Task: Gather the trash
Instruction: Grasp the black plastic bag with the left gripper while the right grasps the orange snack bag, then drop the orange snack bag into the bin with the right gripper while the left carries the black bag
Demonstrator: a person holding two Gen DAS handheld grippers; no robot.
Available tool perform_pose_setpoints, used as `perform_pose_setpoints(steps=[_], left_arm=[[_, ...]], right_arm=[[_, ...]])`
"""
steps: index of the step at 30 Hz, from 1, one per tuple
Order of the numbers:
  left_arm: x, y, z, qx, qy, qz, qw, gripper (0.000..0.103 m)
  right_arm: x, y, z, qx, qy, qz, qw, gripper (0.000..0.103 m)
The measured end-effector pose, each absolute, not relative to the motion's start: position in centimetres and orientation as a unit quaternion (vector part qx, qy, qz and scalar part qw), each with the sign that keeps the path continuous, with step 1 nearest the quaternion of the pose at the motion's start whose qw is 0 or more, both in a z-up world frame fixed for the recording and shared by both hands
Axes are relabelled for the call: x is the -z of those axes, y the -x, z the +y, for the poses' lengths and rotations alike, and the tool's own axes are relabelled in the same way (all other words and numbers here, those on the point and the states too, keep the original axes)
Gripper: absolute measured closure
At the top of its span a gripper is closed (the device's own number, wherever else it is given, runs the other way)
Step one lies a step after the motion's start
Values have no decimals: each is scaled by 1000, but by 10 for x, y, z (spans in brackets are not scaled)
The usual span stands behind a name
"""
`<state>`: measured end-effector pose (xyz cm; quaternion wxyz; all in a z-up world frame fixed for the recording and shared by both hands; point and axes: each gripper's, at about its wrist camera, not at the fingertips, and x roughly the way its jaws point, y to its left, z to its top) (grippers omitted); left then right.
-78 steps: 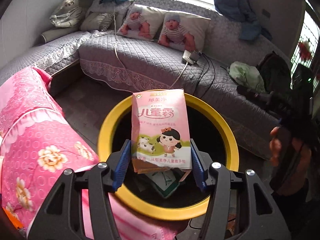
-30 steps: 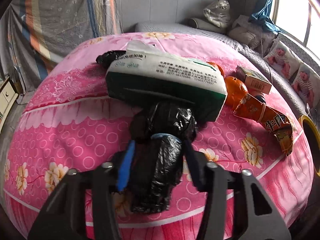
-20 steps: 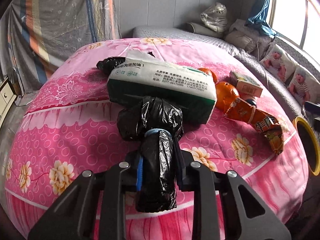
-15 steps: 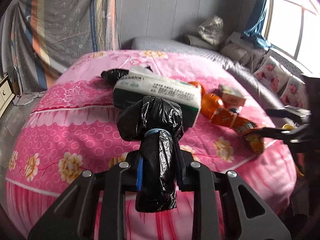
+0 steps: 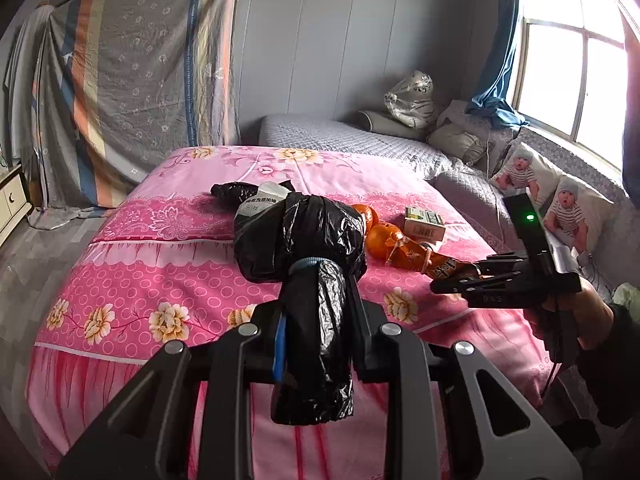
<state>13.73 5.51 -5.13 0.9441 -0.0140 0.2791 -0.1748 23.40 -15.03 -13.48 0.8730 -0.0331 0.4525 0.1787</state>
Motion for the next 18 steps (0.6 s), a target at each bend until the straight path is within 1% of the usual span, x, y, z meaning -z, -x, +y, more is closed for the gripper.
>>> perform_pose_setpoints(steps=[8,18], left_arm=[[43,-127,37,193,20,257,947,80],[27,-103,-17,244,-15,229,942,80]], right_arm=[[86,-170,-186,-230,-51,409,882,71],[68,-118,-224,-222,-100,376,894,71]])
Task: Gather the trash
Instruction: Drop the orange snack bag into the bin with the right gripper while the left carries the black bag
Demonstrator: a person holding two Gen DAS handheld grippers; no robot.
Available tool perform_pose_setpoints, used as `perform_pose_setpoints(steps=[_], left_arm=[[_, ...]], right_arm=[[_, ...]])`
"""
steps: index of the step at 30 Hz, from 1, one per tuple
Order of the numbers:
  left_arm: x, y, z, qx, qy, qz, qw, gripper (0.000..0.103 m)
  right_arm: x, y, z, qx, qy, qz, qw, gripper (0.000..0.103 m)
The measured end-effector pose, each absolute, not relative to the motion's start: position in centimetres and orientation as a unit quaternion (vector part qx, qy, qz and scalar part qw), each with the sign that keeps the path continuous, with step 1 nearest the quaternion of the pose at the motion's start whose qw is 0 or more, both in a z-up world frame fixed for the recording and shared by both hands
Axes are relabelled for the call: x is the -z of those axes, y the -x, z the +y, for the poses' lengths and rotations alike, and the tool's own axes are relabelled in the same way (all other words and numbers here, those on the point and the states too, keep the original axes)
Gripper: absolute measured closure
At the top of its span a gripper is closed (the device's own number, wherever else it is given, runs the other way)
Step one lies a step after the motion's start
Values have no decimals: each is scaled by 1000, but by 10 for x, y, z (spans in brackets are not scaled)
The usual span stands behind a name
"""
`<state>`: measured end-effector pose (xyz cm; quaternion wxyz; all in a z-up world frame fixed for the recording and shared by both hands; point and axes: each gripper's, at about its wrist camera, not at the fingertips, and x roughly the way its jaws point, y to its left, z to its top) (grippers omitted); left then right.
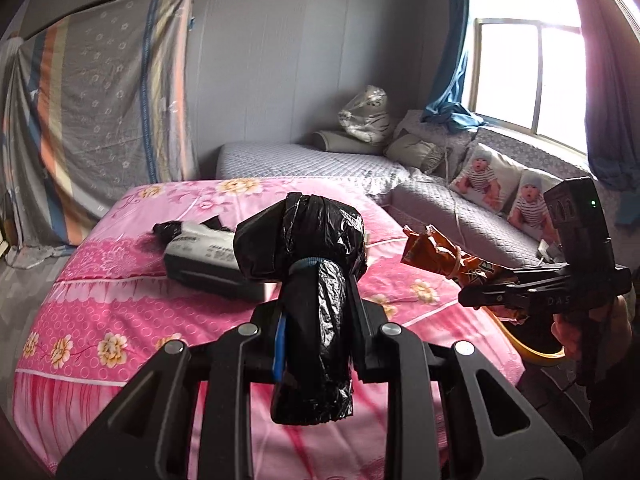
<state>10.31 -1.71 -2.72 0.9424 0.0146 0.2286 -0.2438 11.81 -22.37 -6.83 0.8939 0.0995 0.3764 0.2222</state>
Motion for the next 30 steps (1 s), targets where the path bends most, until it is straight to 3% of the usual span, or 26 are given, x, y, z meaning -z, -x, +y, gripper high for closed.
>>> perform_pose_setpoints(steps=[19,30], left_arm=[[2,-83,-113,359,-64,190,912,80],[-6,-75,-184,423,-103,184,881,80]], right_arm=[[64,-59,-368,-27,-182,319,930,71],[139,-51,-452,121,-213,368,897,71]])
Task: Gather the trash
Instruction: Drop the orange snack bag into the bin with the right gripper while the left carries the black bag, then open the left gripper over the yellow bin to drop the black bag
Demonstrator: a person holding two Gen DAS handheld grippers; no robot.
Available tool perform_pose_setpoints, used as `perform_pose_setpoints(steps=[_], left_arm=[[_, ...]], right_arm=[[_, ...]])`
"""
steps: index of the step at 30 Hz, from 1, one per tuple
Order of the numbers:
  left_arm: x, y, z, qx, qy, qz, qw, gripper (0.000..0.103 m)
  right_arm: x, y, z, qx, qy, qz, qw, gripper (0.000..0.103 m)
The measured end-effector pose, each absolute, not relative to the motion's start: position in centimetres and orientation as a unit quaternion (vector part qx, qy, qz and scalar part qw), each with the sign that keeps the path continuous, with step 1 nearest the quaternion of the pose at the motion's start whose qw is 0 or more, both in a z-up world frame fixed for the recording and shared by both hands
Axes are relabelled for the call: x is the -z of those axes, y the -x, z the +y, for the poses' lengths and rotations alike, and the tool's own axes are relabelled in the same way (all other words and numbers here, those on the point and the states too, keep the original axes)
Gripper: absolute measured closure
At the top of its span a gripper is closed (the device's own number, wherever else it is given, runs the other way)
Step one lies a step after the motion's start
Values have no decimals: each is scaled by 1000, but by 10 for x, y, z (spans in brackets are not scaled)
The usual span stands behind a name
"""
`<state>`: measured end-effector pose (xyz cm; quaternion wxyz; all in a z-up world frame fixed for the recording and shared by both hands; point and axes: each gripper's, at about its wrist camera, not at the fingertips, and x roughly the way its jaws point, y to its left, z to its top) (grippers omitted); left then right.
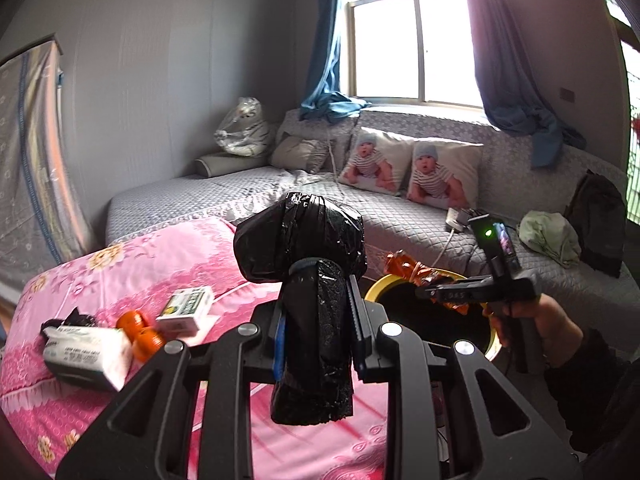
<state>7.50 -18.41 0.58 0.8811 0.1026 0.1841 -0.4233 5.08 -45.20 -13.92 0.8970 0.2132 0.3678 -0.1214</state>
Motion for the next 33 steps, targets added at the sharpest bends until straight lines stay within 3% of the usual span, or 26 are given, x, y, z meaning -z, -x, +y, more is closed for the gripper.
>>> perform_pose_setpoints(steps=[5,11,15,26,29,31,33], left_arm=[[-5,-79,-222,448,-116,188,866,80],[7,-92,-277,481,-116,226,839,80],[21,-96,-312,499,-127,246,821,80],[106,-113,-419,539,-171,349,747,79],[123,-113,-428,549,-167,361,735,67],[126,-116,-423,547,-144,363,740,31],[125,-119,-414,547,-126,359,746,30]], right_arm=[[169,-48,-471,141,-224,386,884,70],[177,-39,-485,158,-240,373,882,61],[166,-14,-501,173,-265,337,887,49],[124,92,-539,236,-303,228,895,42],[121,107,-546,245,-311,211,894,35],[124,115,-550,245,-322,201,892,29],[126,118,-552,254,-323,203,889,29]])
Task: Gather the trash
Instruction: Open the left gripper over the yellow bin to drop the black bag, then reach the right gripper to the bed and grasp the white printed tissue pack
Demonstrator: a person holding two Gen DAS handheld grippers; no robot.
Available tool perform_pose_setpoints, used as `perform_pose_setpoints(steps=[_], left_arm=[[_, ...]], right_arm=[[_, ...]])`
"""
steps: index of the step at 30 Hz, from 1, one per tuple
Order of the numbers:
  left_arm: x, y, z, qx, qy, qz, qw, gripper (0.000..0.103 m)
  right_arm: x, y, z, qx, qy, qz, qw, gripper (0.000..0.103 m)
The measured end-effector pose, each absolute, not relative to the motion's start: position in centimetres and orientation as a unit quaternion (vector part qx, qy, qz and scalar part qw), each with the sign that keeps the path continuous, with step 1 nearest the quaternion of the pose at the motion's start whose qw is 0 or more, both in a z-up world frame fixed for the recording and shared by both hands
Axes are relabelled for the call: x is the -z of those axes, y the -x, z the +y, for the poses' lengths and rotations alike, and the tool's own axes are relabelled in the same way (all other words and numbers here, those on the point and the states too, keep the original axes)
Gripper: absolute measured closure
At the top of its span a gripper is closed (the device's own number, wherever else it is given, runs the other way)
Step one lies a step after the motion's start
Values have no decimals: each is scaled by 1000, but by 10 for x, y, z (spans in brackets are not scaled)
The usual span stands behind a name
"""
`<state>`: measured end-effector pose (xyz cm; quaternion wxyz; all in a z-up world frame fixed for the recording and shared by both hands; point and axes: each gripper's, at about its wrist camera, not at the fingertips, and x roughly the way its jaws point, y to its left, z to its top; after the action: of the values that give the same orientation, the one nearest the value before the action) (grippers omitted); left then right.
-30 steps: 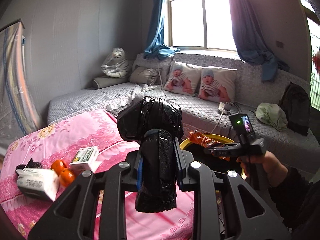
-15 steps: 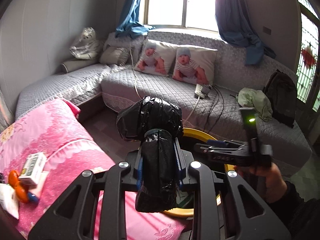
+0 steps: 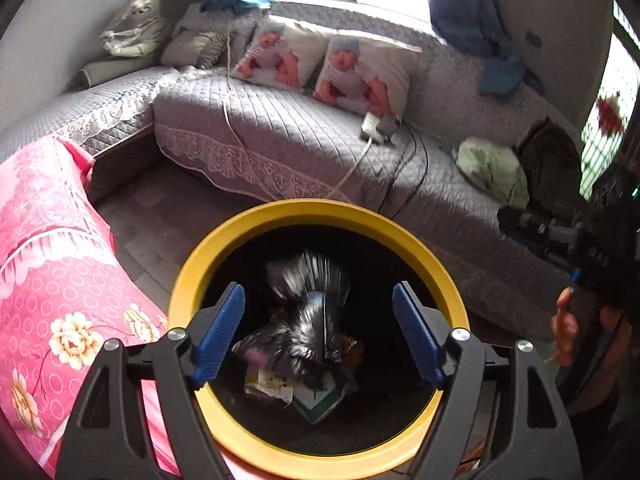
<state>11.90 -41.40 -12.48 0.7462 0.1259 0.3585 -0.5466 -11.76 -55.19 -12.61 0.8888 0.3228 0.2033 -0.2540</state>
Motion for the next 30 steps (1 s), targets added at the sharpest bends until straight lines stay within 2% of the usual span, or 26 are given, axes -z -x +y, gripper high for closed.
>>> perform_pose_setpoints(steps=[2,4,7,13,18,26,30], left_arm=[[119,-125,-399,542,-102,352,756,26],[108,-130,-377,523,-71,330,783,12],[85,-135,-343,494,-34,287,820,9],[37,-150,-257,418,23,213,883,8],[11,-163,-164,336,49,168,925,8],[24,-167,4,163,116,165,966,8],[41,-152,54,86,99,163,978,8]], right_arm=[[127,119,-551,261,-323,204,887,29],[126,117,-548,251,-326,201,889,30],[122,107,-542,235,-321,203,895,29],[98,53,-492,130,-252,233,930,24],[78,-18,-413,-32,-170,260,950,18],[54,-141,-247,-254,-35,310,916,8],[52,-204,-180,-306,14,351,885,8]])
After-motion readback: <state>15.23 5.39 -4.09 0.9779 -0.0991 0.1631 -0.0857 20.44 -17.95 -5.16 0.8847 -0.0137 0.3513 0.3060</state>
